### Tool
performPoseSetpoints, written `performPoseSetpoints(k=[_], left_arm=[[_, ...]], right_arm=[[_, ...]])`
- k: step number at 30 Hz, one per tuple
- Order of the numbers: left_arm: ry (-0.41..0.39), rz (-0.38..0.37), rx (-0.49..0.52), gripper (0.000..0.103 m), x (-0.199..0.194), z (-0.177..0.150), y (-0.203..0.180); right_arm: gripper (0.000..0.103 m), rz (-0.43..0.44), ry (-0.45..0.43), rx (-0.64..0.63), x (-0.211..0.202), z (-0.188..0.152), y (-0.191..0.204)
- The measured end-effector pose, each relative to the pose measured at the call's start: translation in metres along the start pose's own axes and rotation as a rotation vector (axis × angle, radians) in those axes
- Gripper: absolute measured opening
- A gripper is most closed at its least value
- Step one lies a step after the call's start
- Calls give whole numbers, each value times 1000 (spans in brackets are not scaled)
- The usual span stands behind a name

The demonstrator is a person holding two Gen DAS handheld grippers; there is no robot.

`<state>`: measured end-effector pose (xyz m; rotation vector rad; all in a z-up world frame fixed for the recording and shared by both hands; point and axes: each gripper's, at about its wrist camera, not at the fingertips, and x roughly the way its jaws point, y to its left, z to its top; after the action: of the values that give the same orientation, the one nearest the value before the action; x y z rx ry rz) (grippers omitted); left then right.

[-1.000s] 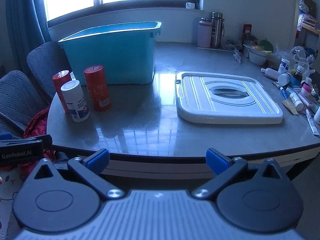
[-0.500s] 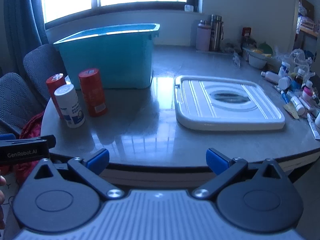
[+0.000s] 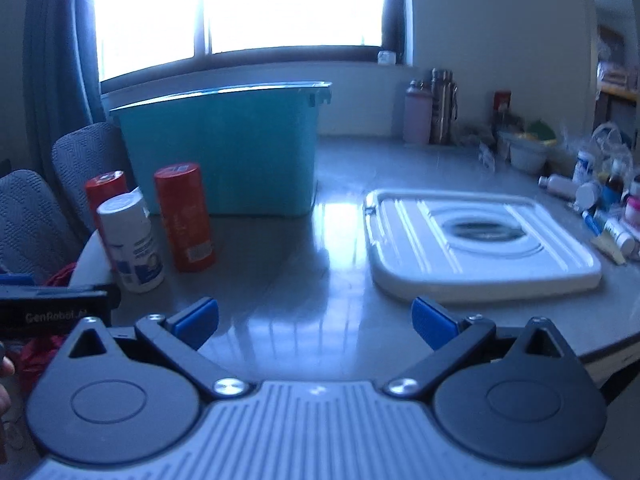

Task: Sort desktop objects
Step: 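Close the left tool around the white pill bottle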

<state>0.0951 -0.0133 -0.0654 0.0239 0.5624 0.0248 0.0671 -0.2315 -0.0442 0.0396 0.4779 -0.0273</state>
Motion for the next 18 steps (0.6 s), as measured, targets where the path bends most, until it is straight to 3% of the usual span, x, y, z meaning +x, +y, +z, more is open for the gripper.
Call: performPoseSetpoints(k=[6,18], left_arm=[[-7,-13,-18,103,23,-4,-3],[-26,-15,-8,103,61,5,-7]], right_arm=[[103,1,-15,-40,9,-2,-1],[103,3,-4,-4,24,-8,-2]])
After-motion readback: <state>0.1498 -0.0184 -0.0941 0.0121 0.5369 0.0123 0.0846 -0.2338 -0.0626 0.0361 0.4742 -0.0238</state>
